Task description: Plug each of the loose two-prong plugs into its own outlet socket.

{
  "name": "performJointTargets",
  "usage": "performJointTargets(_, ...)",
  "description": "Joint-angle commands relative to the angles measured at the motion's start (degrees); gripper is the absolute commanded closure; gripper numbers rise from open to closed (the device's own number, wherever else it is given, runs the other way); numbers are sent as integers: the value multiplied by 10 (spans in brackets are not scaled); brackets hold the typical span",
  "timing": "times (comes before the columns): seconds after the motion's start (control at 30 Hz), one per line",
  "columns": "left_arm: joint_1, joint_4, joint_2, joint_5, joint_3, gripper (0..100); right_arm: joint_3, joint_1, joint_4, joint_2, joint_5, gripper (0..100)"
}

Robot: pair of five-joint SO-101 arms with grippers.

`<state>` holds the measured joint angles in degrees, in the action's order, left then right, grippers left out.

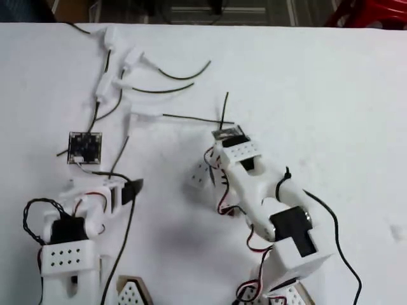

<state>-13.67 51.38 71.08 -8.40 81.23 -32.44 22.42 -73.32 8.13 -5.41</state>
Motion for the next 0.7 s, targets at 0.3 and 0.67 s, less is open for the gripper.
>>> performJointTargets(0.3, -2, -11, 7, 5, -4, 608, 44, 8, 5, 5, -5, 875)
performJointTargets(0.67, -2, -11, 7, 5, -4, 608, 118, 9, -48, 10, -51, 875)
